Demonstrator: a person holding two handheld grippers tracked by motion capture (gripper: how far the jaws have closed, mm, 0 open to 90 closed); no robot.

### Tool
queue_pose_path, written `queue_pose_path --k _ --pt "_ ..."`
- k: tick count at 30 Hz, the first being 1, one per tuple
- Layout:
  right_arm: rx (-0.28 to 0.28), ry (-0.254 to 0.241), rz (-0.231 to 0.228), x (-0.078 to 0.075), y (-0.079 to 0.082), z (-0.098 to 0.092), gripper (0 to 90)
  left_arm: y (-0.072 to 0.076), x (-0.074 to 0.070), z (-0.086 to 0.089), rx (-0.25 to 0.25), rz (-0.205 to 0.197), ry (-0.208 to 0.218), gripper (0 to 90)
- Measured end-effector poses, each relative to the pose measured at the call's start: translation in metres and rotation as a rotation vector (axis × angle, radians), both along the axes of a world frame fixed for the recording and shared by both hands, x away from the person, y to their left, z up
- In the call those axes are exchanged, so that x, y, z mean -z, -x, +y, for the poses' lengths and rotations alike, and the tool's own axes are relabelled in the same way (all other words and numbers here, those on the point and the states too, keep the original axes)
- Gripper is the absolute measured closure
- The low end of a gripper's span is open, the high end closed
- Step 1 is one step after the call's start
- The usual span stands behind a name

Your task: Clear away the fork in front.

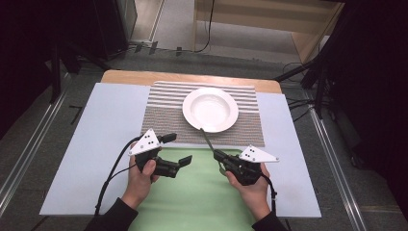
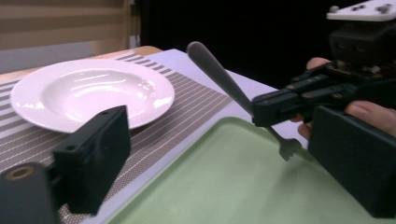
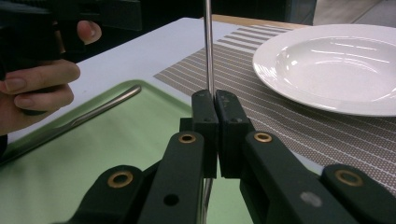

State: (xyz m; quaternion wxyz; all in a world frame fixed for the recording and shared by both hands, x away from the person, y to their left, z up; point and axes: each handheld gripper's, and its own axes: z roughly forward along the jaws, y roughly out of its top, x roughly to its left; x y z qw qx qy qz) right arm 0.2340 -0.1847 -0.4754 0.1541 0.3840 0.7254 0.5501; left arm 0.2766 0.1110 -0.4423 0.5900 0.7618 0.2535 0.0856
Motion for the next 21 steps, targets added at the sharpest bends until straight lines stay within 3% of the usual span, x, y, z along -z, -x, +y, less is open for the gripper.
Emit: queue_pose_path --k 10,17,21 --pt "-0.044 -0.009 -0.019 -0.001 0.005 0.010 86.0 0.000 0.002 -0.003 0.026 0.049 0.035 14.4" --pt "-0.071 -0.016 -0.025 -0.003 0.008 0.015 86.0 -0.001 0.001 -0.006 -0.011 0.083 0.037 33.6" --pt "-0.081 -0.020 -0.025 -0.003 0.009 0.016 86.0 -0.001 0.001 -0.008 -0.007 0.103 0.035 37.6"
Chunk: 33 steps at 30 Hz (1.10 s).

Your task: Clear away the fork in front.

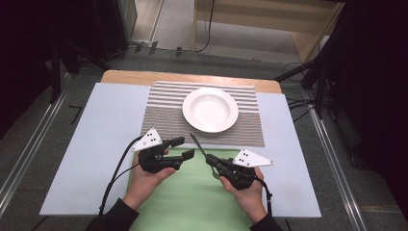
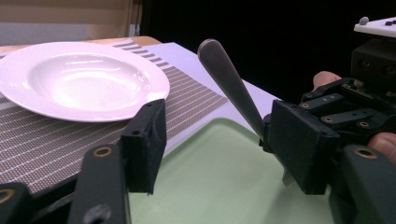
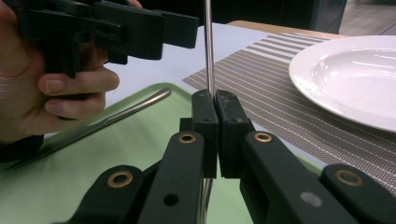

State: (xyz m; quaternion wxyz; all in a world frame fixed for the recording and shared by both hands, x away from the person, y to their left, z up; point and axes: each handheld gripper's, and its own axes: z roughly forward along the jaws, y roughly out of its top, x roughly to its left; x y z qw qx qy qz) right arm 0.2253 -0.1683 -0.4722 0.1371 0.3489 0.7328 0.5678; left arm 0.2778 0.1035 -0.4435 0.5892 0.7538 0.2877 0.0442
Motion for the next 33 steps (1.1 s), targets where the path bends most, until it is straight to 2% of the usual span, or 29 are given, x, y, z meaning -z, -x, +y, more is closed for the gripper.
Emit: queue_pose_path --k 7,12,18,23,25,28,30,33 --pt "-0.025 0.003 -0.006 0.001 0.001 0.003 86.0 0.002 0.000 -0.005 0.012 0.015 -0.003 44.0" --pt "-0.036 0.009 -0.008 0.002 0.001 0.006 86.0 0.003 -0.001 -0.008 0.029 0.023 0.011 47.5" --pt "-0.049 0.012 -0.002 0.003 0.001 0.010 86.0 0.003 0.000 -0.010 0.047 0.039 0.009 56.6" --pt "-0.067 0.011 -0.015 0.003 0.003 0.012 86.0 0.003 0.000 -0.010 0.059 0.052 0.017 63.2" --pt "-0.073 0.010 -0.021 0.003 0.003 0.013 86.0 0.002 0.000 -0.010 0.081 0.062 0.029 64.1" --pt "-0.092 0.012 -0.020 0.003 0.003 0.013 85.9 0.001 0.001 -0.009 0.105 0.078 0.045 71.2" --pt "-0.103 0.016 -0.023 0.005 0.002 0.014 85.8 0.000 0.000 -0.008 0.140 0.087 0.067 76.3" --pt "-0.120 0.012 -0.020 0.005 0.003 0.016 84.9 0.002 0.000 -0.008 0.168 0.081 0.078 81.5"
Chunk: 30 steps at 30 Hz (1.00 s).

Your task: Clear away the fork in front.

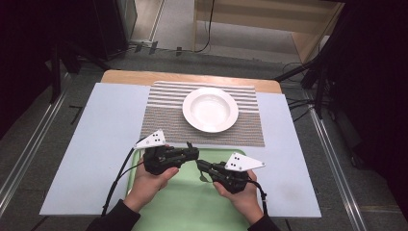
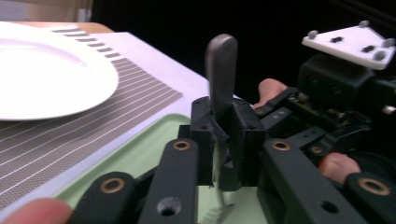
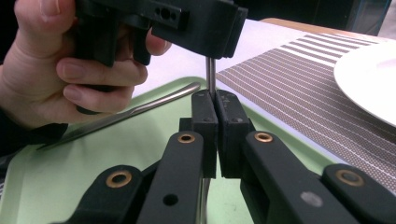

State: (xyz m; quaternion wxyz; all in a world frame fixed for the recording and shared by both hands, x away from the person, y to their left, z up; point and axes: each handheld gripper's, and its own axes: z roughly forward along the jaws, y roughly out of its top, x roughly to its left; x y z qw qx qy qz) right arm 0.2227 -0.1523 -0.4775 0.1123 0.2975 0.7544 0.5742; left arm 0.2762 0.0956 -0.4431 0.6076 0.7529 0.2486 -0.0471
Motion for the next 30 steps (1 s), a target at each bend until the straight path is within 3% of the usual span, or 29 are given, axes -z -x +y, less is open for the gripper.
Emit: queue_pose_path --k 3,8,9,15,22,30 --pt "-0.005 -0.022 0.021 0.000 -0.002 0.000 78.0 0.000 -0.001 0.003 -0.002 -0.009 0.006 85.8" --pt "0.048 -0.017 -0.021 0.002 -0.007 -0.003 53.5 0.000 -0.004 0.008 -0.011 -0.029 0.012 86.0" --pt "0.056 -0.019 -0.007 0.002 -0.008 -0.004 49.6 0.000 -0.005 0.009 -0.009 -0.030 0.013 86.0" --pt "0.145 0.018 -0.009 0.002 -0.012 -0.014 44.4 0.000 -0.004 0.014 -0.007 -0.025 0.022 85.9" --pt "0.215 0.023 -0.011 0.003 -0.016 -0.030 39.1 0.002 -0.006 0.021 -0.002 -0.060 0.017 86.0" --pt "0.294 0.036 -0.016 0.003 -0.019 -0.048 19.3 0.002 -0.006 0.027 0.000 -0.046 0.023 85.9"
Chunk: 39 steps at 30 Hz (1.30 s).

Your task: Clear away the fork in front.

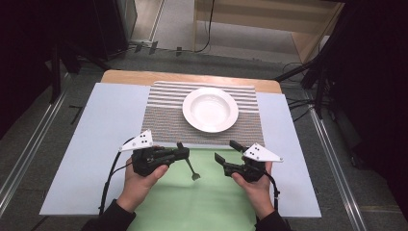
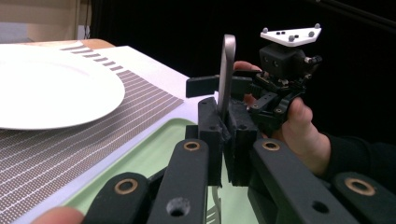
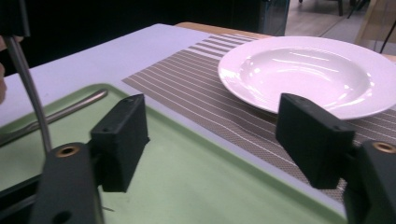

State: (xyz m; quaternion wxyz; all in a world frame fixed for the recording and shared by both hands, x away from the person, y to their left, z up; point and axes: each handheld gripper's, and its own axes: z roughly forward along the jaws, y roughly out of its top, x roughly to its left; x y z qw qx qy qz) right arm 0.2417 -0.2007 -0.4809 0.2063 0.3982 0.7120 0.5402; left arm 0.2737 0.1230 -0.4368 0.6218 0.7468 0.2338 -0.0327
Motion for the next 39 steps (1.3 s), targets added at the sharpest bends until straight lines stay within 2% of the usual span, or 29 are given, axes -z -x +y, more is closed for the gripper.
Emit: queue_pose_path --k 1,3,5,7,11,13,17,24,26,31,39 --pt "0.008 -0.002 0.007 0.000 0.000 -0.002 16.0 0.000 0.000 0.001 -0.004 0.007 0.004 85.9" --pt "0.029 -0.004 0.002 0.000 0.000 -0.007 15.8 -0.002 0.000 0.003 -0.001 0.024 0.014 85.9" --pt "0.052 0.000 -0.006 -0.001 0.001 -0.011 15.7 -0.003 -0.001 0.006 -0.004 0.024 0.018 85.9" --pt "0.064 -0.004 -0.017 -0.001 0.001 -0.016 9.0 -0.003 -0.001 0.008 -0.001 0.024 0.021 85.9" --pt "0.126 0.001 -0.043 -0.002 0.003 -0.025 8.3 -0.002 -0.001 0.011 -0.009 0.017 0.022 85.9" --pt "0.156 0.004 -0.049 -0.002 0.003 -0.030 0.0 -0.002 -0.002 0.014 -0.012 0.021 0.024 85.9" --pt "0.205 0.002 -0.066 -0.003 0.005 -0.042 0.0 -0.003 -0.003 0.019 -0.016 0.031 0.032 85.9" --pt "0.251 0.026 -0.079 0.002 0.009 -0.060 0.0 -0.002 -0.004 0.028 -0.030 0.039 0.035 85.9" --pt "0.245 0.019 -0.076 0.002 0.009 -0.067 0.0 -0.002 -0.005 0.030 -0.028 0.043 0.043 85.9" --pt "0.298 0.029 -0.085 0.005 0.014 -0.081 0.0 0.000 -0.005 0.037 -0.027 0.047 0.045 85.9" --pt "0.318 0.015 -0.081 0.008 0.021 -0.102 0.0 0.001 -0.005 0.045 -0.035 0.064 0.040 85.9"
